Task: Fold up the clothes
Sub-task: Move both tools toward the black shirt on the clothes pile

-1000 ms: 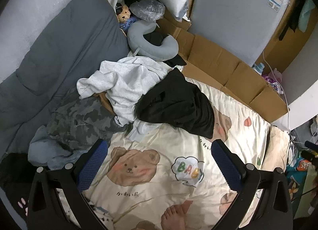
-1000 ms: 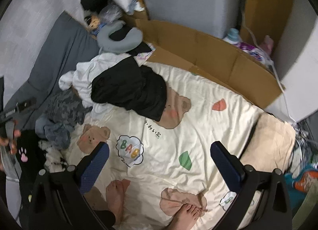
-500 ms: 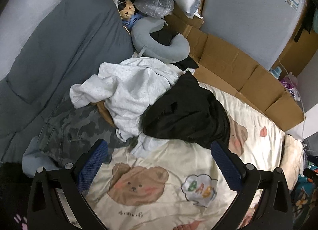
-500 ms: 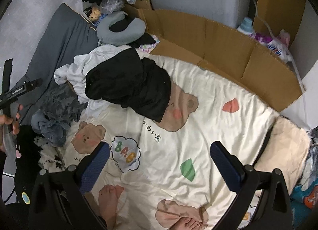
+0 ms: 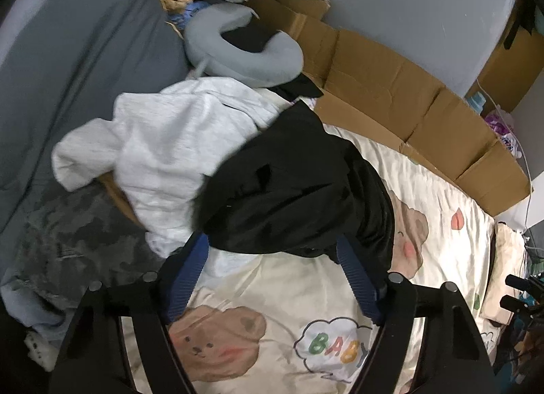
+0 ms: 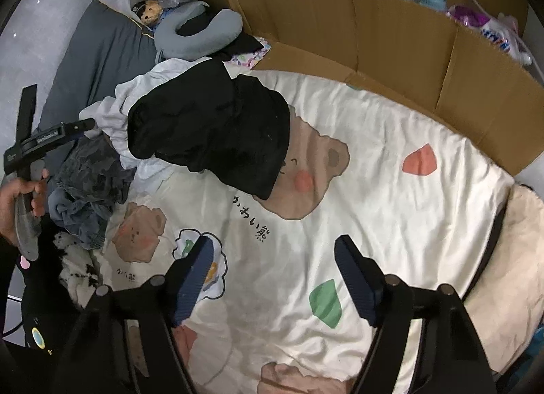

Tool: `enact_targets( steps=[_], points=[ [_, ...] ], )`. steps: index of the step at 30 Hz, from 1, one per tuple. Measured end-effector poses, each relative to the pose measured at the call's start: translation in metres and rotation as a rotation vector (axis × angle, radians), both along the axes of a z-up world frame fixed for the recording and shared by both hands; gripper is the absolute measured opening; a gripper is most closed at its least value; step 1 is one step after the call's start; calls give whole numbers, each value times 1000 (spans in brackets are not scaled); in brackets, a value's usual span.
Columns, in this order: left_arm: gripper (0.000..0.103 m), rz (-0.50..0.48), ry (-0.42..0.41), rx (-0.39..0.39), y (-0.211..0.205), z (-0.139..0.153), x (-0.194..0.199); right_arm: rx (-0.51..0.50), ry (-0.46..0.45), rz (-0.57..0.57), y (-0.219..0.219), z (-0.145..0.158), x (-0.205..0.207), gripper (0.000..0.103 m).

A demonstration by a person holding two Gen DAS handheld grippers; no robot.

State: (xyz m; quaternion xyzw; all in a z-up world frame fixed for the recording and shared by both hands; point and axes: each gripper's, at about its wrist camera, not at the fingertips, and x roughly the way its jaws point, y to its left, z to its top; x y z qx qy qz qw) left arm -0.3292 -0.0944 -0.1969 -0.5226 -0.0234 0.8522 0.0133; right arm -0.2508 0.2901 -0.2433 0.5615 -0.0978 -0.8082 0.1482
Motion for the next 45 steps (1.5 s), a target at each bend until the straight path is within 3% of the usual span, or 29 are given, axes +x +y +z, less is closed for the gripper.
enact_targets(
  steps=[9,17,21,25,31,35,40,45],
  points=[
    [79,-54,-4,-14,30,-47,-14,-17,7,-19,4,-44,-6,73],
    [79,-140,55,21,60,-80,-28,-58,-5,-85,9,-91,-4,73],
    [79,-202,96,-74,77,-97,-32,-37,-11,-88,12,-103,-4,73],
    [79,-219,66,-31,90,-117,-38,-21,-20,-79,11,-113,-7,73],
    [79,-305,52,-56,117,-139,-41,-16,-36,-60,4,-125,-13,73],
    [56,-304,25,-40,121,-152,-52,-7,-37,-50,-1,-128,-15,73],
    [54,-280,-1,-77,120,-170,-64,14,-38,-48,-4,-128,-18,73],
    [21,-234,-10,-78,106,-189,-69,26,-23,-35,-8,-125,-19,73]
  ],
)
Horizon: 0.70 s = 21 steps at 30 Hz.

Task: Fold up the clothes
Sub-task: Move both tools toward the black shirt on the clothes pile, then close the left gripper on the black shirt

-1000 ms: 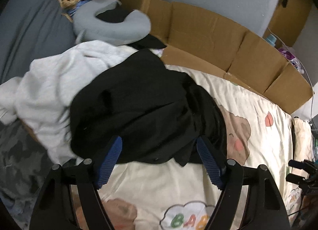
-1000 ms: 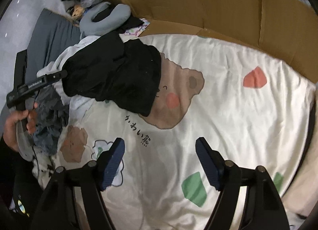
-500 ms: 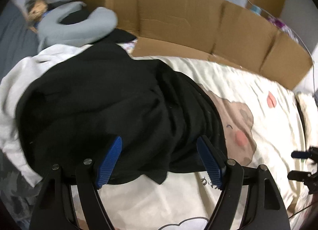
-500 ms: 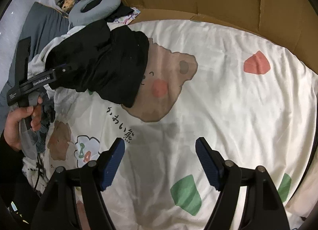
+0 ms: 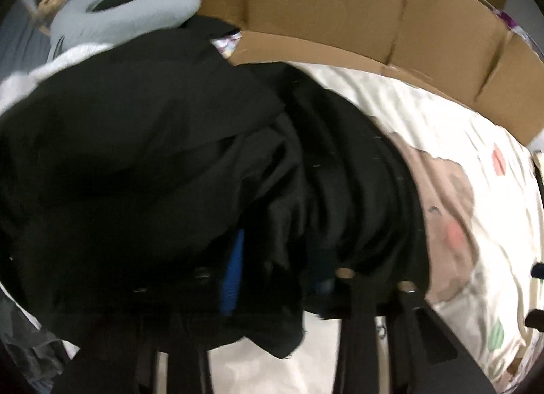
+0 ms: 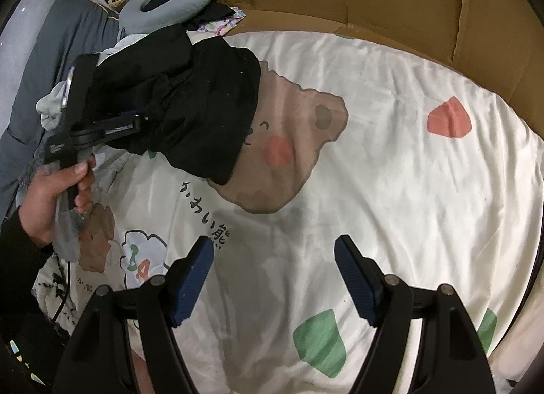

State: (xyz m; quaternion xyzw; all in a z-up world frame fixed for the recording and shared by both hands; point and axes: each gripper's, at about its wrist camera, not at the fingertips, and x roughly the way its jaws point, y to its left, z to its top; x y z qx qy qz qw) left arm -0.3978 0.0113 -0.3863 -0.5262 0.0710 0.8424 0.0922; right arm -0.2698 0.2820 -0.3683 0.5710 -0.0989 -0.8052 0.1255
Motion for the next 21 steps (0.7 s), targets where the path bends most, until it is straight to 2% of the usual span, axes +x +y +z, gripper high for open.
enact_targets(
  steps=[1,4,11,21],
  points=[
    [10,8,4,4,-3,-1,1,0,1,1,0,1,0,73],
    [5,20,20,11,-9,0,6,1,2,-2,-1,1,-1,73],
    [4,-13,54,80,-6,28,28,-10,5,-10,-1,3,-1,73],
    [4,-14,27,213,-17,60,69,-30,14,-15,0,8,2,73]
  ],
)
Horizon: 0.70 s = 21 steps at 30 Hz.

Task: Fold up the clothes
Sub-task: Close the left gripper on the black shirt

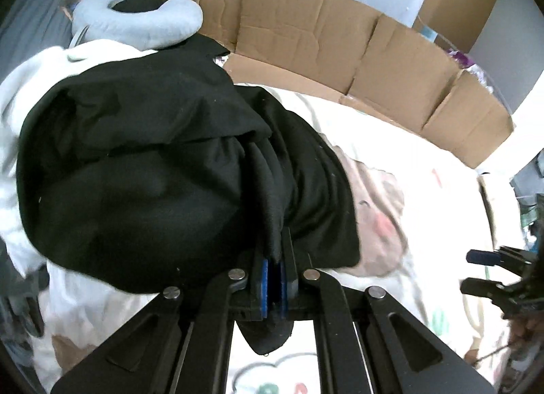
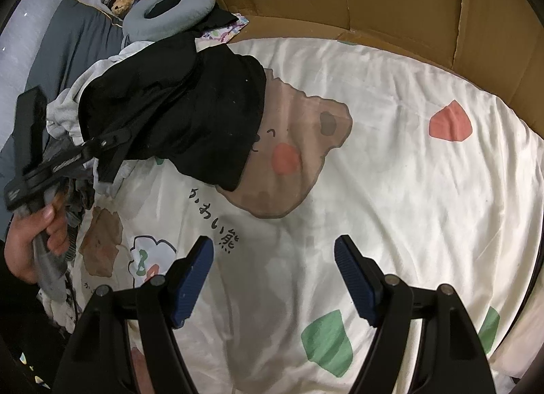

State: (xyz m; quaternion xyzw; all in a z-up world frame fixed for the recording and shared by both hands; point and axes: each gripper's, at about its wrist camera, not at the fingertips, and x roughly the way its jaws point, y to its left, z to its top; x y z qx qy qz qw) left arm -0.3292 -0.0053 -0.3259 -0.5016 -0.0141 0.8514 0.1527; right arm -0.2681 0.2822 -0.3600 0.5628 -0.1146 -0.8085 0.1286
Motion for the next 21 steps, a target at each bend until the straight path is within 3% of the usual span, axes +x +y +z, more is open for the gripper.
enact_targets(
  steps=[21],
  points=[
    [4,-53,-89,54,20,0,55,-125,-2,47,-29,4,0,70]
  ],
)
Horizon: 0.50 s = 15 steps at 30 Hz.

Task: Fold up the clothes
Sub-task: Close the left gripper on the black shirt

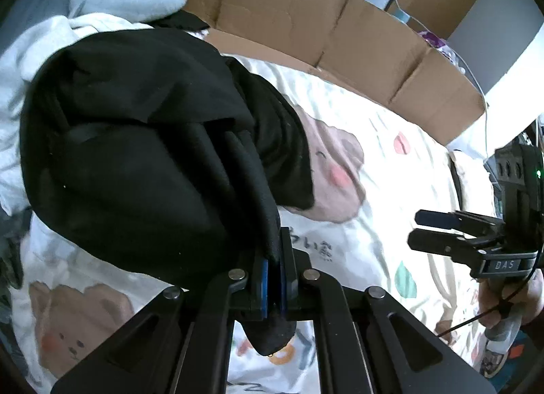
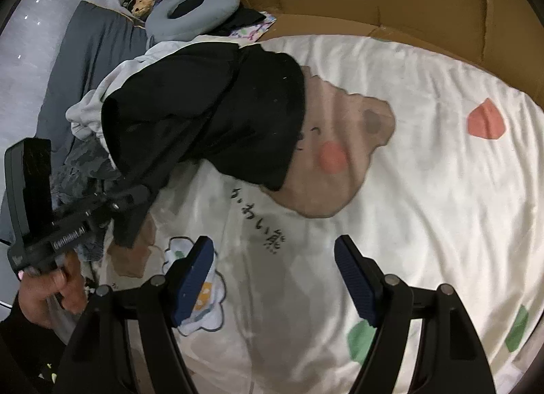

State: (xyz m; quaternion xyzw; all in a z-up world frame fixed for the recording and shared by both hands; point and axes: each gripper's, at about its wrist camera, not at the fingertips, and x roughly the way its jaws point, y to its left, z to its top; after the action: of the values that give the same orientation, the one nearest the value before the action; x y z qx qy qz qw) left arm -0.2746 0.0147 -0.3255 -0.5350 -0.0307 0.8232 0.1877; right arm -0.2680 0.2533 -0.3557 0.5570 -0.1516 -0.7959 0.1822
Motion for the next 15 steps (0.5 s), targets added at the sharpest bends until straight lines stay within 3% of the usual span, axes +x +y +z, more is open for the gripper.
enact_targets(
  steps=[2,4,15],
  points=[
    [4,-14,-9,10,5,-1,2,-7,-3,18,-6,-1,-2,56],
    [4,-25,-16,24,10,0,4,-26,-16,29,-12,-2,-6,50],
    [4,-72,-22,62,26,6,18,-97,-28,37,-32,4,-21,49]
  ],
)
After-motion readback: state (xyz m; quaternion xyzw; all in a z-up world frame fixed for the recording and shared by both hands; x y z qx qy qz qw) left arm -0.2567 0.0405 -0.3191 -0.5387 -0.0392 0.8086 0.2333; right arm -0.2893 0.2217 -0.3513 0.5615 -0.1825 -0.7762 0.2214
